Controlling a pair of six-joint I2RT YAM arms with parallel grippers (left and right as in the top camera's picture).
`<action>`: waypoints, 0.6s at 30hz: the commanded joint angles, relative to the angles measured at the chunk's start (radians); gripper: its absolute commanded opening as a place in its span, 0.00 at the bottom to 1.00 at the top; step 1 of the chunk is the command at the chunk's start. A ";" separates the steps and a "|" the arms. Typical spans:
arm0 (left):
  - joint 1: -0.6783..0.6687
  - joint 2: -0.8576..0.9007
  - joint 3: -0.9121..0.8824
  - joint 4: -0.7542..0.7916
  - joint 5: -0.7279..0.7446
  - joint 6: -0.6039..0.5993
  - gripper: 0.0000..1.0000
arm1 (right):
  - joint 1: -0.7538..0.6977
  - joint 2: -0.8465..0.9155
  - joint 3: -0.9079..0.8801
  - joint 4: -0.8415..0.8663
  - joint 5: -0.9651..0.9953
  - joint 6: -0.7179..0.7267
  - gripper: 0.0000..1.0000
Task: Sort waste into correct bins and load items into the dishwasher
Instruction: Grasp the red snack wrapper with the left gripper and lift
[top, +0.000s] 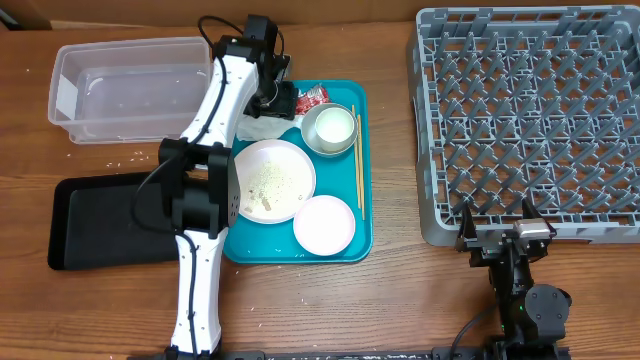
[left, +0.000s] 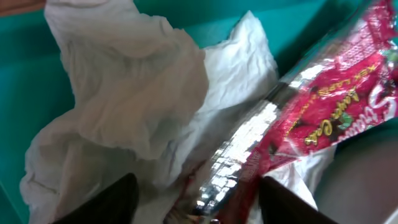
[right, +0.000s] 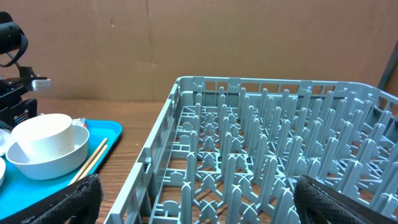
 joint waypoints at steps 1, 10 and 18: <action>-0.007 0.004 0.027 0.008 0.014 -0.013 0.45 | -0.004 -0.008 -0.010 0.005 0.005 -0.007 1.00; -0.006 0.002 0.118 -0.084 0.016 -0.067 0.04 | -0.004 -0.008 -0.010 0.005 0.005 -0.007 1.00; -0.006 0.002 0.375 -0.309 0.019 -0.089 0.04 | -0.004 -0.008 -0.010 0.005 0.005 -0.007 1.00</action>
